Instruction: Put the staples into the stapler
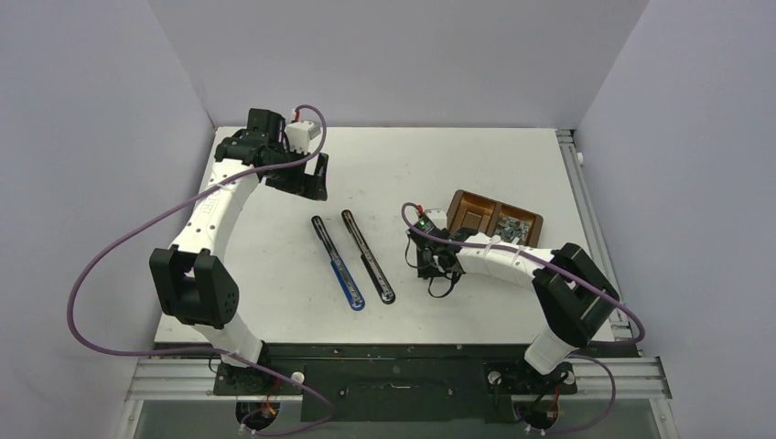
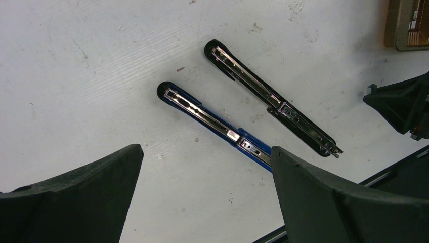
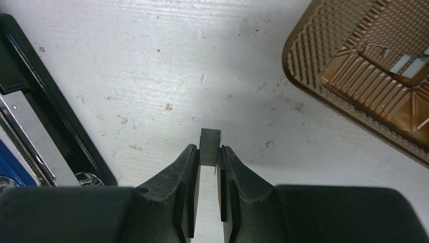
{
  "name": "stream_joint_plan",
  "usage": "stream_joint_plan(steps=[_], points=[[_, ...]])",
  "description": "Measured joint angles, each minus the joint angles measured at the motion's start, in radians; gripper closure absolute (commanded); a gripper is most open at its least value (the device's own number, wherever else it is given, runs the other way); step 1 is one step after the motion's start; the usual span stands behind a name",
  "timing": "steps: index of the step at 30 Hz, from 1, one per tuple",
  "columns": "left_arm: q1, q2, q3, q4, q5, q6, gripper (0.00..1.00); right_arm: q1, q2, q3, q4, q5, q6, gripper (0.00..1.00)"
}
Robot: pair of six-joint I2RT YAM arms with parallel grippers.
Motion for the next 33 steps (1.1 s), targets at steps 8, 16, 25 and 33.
stream_joint_plan(steps=[8,16,25,33], points=[[0.0,0.0,0.0,-0.006,-0.002,0.0,0.04,0.001,0.06,0.0,0.052,-0.054,-0.012,0.83],[0.0,0.0,0.0,-0.006,-0.002,0.0,0.04,0.001,0.074,0.005,0.082,-0.09,-0.035,0.59],[0.0,0.0,0.007,-0.009,-0.003,0.001,0.04,-0.069,0.003,0.129,-0.051,-0.076,-0.073,0.5],[0.011,0.0,0.045,-0.01,0.0,0.004,0.04,-0.367,-0.195,0.202,-0.091,-0.01,-0.091,0.48]])
